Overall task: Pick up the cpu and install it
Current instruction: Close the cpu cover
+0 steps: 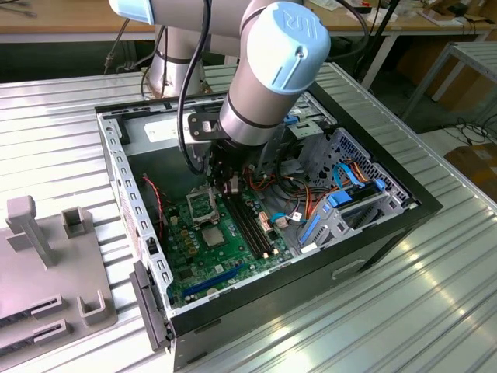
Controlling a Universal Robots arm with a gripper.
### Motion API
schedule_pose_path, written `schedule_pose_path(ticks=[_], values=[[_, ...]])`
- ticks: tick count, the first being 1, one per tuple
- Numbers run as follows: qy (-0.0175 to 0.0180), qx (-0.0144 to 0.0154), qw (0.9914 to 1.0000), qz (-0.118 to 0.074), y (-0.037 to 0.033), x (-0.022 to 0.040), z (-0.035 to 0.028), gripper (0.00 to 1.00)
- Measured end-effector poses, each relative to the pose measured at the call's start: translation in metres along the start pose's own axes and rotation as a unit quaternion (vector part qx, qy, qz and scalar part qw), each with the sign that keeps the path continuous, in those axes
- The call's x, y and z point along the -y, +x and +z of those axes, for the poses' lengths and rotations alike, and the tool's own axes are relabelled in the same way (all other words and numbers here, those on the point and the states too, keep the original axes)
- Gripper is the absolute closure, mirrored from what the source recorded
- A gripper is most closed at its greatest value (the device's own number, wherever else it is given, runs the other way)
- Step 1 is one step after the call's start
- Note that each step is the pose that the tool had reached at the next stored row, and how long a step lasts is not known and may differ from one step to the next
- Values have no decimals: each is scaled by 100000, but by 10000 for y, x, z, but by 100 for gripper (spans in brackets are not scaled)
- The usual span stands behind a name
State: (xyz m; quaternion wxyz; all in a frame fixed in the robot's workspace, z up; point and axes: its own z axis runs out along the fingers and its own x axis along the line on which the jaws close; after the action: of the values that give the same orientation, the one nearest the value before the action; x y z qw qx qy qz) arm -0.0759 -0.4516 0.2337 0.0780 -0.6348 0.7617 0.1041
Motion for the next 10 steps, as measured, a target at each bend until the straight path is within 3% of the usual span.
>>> schedule_pose_path(ticks=[10], values=[[-12, -12, 100000, 6, -3, -12, -28, 89]])
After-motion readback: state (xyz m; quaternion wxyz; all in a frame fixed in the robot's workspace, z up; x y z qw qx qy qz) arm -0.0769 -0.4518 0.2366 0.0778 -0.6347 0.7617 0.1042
